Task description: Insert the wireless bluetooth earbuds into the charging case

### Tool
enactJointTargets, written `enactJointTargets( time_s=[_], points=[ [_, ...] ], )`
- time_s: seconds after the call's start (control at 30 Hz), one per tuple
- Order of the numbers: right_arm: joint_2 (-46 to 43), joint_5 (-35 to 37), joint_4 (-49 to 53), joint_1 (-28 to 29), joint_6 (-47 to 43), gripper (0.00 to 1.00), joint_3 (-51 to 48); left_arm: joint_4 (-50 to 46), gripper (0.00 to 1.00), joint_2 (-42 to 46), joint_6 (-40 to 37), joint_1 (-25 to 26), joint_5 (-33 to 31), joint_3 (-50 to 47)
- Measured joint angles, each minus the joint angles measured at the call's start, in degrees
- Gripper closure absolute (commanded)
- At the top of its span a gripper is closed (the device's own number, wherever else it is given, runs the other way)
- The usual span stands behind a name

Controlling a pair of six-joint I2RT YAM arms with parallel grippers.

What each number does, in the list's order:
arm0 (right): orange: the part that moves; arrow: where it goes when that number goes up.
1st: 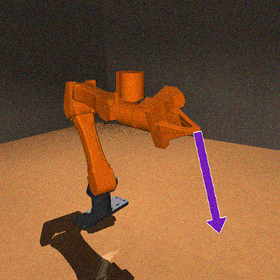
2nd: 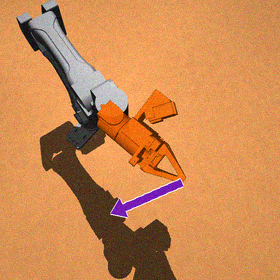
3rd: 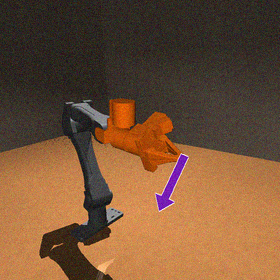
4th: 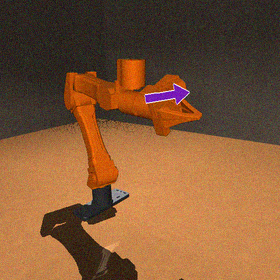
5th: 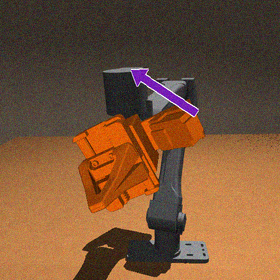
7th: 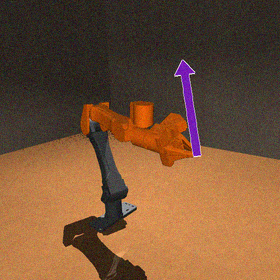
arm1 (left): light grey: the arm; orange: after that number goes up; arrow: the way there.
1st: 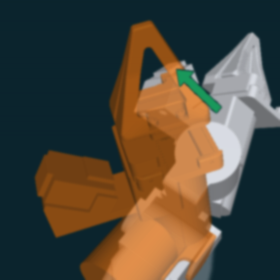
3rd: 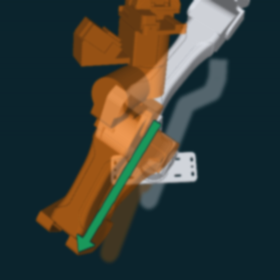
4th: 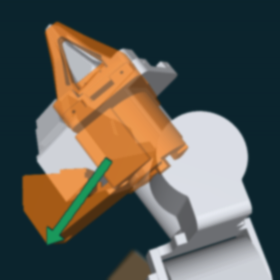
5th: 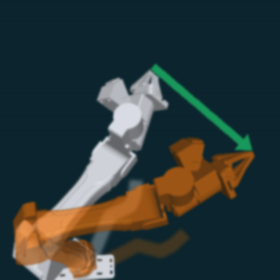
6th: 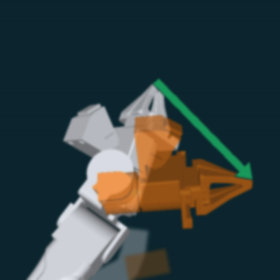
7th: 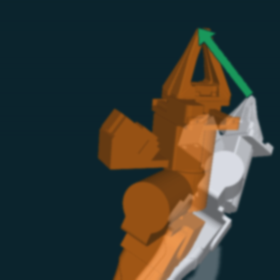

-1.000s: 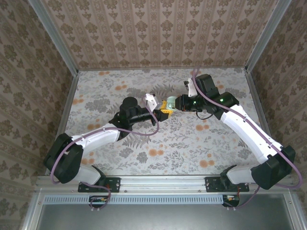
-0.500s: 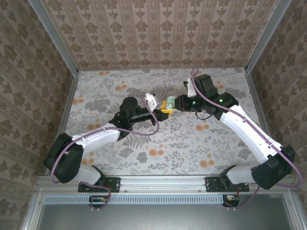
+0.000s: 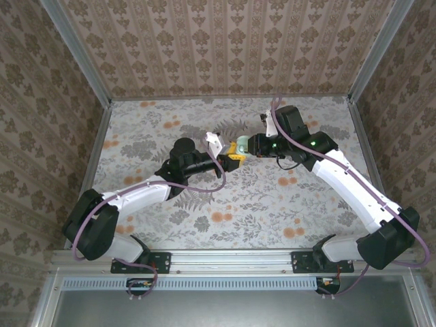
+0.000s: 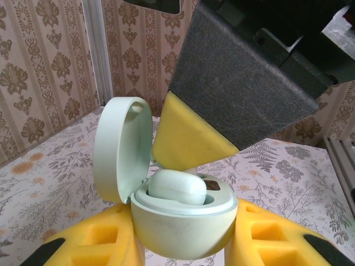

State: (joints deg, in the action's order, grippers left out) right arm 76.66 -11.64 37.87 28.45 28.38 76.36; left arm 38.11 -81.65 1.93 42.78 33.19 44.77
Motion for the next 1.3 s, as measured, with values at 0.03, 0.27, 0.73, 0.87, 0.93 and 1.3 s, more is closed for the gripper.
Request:
enactJointTargets(
  time_s=[0.03,0.27,0.73,0.87,0.93,1.3],
  points=[
    [0.00,0.11,0.04,0.02,-0.11,0.74,0.00,0.07,0.71,-0.07,0.07,0.00,-0.02,0.00],
    [0.00,0.04,0.13,0.26,-1.20,0.72,0.35,0.74,0.71,-0.13,0.85,0.00,-0.22,0.00],
    [0.00,-0.33,1.01,0.48,-2.51,0.71,1.09,1.99,0.71,-0.17,1.09,0.00,-0.37,0.00],
    [0.00,-0.35,1.09,0.48,-2.69,0.69,1.51,2.60,0.71,-0.17,1.09,-0.02,-0.37,0.00],
    [0.00,-0.35,1.09,0.48,-2.69,0.69,1.51,2.64,0.71,-0.17,1.09,0.00,-0.37,0.00],
    [-0.22,-0.76,1.05,0.46,-2.67,0.66,1.51,2.69,0.71,-0.17,1.09,0.00,-0.33,0.00]
  ],
)
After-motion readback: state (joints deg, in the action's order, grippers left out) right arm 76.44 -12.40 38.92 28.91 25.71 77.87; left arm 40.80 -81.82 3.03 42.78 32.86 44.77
